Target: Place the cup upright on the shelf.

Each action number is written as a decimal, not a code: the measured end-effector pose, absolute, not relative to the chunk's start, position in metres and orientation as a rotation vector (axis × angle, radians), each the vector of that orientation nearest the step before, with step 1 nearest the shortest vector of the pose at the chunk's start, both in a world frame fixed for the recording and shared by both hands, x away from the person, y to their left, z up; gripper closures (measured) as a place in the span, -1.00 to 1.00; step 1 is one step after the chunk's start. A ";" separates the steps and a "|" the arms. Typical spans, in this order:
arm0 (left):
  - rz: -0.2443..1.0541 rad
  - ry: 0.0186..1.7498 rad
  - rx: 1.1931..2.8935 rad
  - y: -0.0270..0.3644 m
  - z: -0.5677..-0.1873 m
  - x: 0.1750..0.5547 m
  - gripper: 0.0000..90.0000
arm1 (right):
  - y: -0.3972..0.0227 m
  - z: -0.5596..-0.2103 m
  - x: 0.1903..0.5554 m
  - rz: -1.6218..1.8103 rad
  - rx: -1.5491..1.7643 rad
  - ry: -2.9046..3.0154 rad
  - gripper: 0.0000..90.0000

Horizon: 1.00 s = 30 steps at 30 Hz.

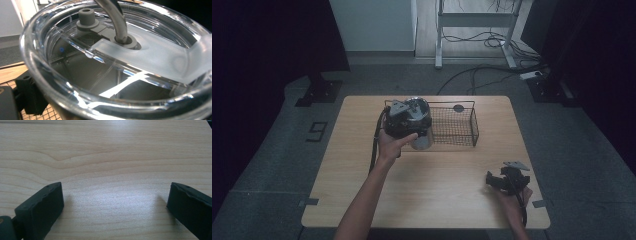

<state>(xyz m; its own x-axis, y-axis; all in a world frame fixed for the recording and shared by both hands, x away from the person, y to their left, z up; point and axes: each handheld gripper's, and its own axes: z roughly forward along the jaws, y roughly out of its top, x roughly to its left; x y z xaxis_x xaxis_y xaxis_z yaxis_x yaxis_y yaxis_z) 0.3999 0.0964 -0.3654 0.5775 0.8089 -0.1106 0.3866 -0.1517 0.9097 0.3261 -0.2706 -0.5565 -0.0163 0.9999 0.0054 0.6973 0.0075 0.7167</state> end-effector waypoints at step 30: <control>0.528 1.083 1.680 0.116 -0.360 0.430 -0.92 | -0.270 -0.557 0.326 0.754 1.742 1.765 -0.99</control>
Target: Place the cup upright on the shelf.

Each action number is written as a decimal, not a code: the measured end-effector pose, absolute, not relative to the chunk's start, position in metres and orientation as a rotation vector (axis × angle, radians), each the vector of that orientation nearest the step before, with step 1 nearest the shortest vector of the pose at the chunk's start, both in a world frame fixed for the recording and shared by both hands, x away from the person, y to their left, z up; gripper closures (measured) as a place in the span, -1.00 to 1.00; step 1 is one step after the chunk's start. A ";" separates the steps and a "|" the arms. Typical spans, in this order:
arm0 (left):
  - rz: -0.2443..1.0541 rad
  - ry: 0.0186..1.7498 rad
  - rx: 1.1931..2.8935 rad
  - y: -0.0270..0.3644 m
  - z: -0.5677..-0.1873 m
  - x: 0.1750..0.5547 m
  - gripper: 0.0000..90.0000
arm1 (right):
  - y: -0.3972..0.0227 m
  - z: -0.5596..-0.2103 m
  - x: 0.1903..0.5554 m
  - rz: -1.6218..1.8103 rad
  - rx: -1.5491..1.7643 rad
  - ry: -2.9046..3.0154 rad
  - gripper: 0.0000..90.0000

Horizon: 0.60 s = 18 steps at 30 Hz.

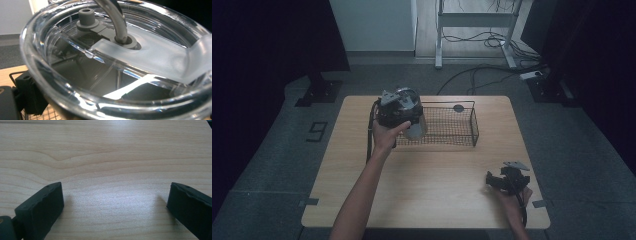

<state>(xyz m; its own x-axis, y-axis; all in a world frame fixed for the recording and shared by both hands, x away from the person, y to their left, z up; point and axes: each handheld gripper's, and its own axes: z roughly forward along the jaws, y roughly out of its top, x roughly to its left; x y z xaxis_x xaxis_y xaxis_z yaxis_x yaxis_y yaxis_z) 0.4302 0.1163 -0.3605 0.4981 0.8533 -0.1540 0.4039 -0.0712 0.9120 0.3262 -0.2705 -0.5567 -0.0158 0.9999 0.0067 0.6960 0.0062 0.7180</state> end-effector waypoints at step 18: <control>0.513 1.128 1.653 0.119 -0.367 0.456 -0.92 | -0.271 -0.557 0.326 0.754 1.741 1.766 -0.99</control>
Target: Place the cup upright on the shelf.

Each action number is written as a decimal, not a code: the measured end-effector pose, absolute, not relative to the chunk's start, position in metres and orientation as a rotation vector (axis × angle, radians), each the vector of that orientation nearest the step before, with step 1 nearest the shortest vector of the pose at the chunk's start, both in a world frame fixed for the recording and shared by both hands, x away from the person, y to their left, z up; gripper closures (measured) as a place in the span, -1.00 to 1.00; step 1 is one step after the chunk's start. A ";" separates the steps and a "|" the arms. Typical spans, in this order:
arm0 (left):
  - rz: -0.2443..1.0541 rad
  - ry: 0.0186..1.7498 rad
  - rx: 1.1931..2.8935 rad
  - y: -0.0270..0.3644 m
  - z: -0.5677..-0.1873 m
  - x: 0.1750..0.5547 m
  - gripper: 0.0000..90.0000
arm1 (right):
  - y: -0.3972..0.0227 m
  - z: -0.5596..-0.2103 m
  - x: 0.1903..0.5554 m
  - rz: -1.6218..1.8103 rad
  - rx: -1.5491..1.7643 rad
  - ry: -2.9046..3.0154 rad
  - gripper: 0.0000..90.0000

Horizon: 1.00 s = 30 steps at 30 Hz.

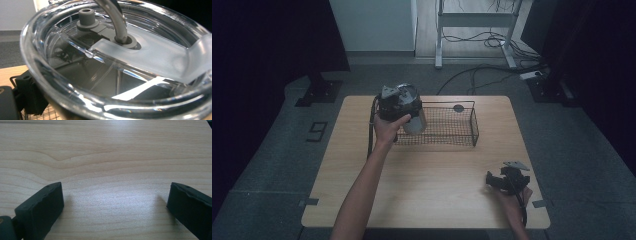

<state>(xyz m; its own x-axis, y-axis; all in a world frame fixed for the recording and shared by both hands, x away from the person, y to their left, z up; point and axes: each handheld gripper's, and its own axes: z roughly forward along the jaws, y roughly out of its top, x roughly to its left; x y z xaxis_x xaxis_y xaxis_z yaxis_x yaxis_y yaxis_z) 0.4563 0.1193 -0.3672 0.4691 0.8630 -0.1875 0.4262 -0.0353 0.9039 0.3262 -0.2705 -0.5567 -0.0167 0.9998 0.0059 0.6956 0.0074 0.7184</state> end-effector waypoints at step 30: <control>0.594 1.170 1.705 0.115 -0.390 0.492 -0.92 | -0.271 -0.557 0.326 0.752 1.745 1.764 -0.98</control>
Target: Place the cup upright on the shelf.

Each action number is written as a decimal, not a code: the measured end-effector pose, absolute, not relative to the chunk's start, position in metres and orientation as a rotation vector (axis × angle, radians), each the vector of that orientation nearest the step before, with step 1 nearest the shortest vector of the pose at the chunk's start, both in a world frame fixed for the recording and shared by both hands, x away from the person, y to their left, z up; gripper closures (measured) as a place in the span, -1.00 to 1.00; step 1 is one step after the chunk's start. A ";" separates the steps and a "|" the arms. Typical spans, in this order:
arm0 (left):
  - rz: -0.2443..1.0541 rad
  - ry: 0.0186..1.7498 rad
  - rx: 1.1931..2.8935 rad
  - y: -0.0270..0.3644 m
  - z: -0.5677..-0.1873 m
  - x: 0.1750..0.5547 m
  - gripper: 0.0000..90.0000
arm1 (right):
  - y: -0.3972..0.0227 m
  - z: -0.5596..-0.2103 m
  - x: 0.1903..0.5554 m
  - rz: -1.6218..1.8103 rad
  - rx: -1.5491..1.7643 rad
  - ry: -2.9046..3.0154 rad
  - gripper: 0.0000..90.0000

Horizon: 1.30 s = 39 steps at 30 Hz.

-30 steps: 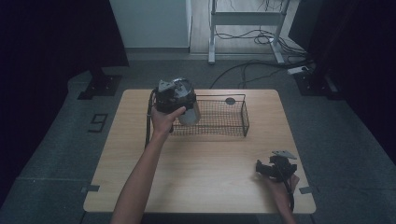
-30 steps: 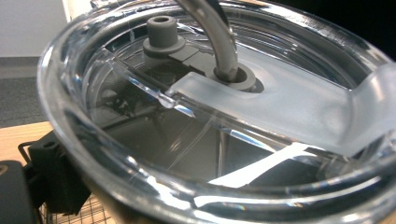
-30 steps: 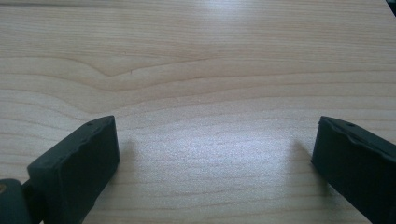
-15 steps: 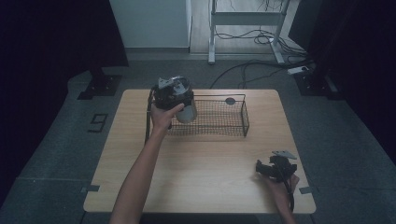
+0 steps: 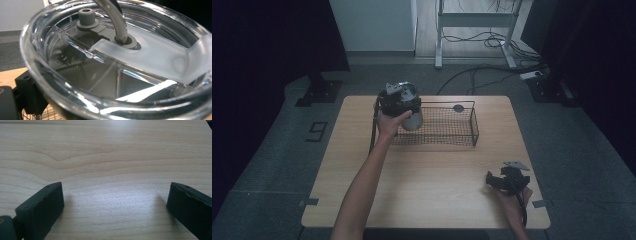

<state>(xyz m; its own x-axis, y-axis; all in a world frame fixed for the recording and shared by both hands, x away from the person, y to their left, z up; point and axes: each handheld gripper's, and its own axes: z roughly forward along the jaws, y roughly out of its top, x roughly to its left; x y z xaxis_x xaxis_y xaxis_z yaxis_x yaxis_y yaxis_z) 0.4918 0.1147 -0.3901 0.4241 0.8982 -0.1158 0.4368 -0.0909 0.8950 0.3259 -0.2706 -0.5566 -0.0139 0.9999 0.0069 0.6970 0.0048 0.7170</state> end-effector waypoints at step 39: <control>0.575 1.271 1.810 0.096 -0.456 0.518 -0.92 | -0.271 -0.557 0.326 0.753 1.743 1.764 -0.98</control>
